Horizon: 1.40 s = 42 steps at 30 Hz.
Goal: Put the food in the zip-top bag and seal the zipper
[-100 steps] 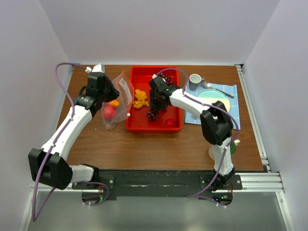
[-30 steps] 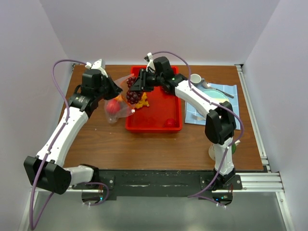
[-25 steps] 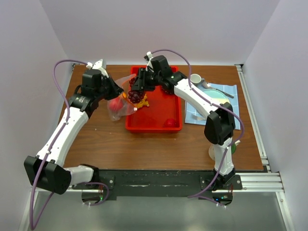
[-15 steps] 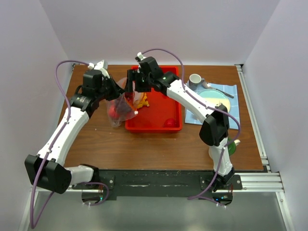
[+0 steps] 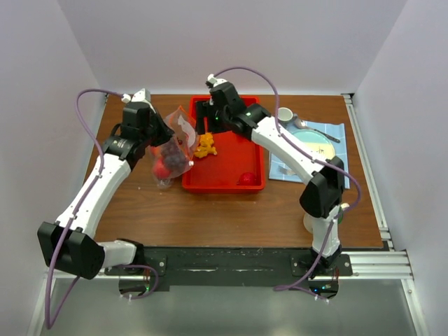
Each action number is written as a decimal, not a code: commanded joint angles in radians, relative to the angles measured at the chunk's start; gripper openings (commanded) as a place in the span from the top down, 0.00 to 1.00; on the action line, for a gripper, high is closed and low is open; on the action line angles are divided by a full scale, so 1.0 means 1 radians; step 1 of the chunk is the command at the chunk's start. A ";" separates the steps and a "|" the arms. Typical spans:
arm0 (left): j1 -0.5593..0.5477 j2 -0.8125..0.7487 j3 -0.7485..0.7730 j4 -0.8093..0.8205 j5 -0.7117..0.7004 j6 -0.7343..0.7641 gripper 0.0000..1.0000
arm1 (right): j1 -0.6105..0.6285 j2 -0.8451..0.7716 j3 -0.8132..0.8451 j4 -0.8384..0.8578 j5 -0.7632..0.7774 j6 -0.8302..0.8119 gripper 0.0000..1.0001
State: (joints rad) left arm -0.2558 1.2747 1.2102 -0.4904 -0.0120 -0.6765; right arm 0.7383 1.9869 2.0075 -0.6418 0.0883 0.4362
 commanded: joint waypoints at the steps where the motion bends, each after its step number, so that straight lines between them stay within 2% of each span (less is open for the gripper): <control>1: 0.027 0.008 0.045 -0.026 -0.108 0.022 1.00 | -0.076 -0.106 -0.074 0.057 0.022 -0.076 0.24; 5: 0.041 0.005 0.023 -0.025 -0.094 0.026 1.00 | -0.146 -0.073 -0.078 0.113 0.031 -0.160 0.18; 9: 0.041 -0.006 0.009 -0.017 -0.065 0.032 1.00 | -0.189 0.079 -0.009 0.137 0.054 -0.282 0.15; 17: 0.041 -0.051 0.011 -0.043 -0.071 0.080 1.00 | -0.223 0.386 0.330 0.097 0.188 -0.460 0.01; 20: 0.043 -0.066 0.015 -0.063 -0.086 0.092 1.00 | -0.224 0.467 0.414 0.085 0.241 -0.513 0.01; 28: 0.043 -0.083 0.014 -0.076 -0.080 0.100 1.00 | -0.234 0.543 0.407 0.139 0.332 -0.587 0.01; 38: 0.043 -0.080 0.012 -0.066 -0.062 0.084 1.00 | -0.254 0.556 0.355 0.114 0.248 -0.539 0.01; 42: 0.043 -0.080 0.011 -0.068 -0.062 0.084 1.00 | -0.267 0.576 0.373 0.073 0.168 -0.493 0.01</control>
State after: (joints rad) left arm -0.2226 1.2171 1.2133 -0.5720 -0.0818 -0.6067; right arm 0.4885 2.5496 2.3642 -0.5468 0.3328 -0.1028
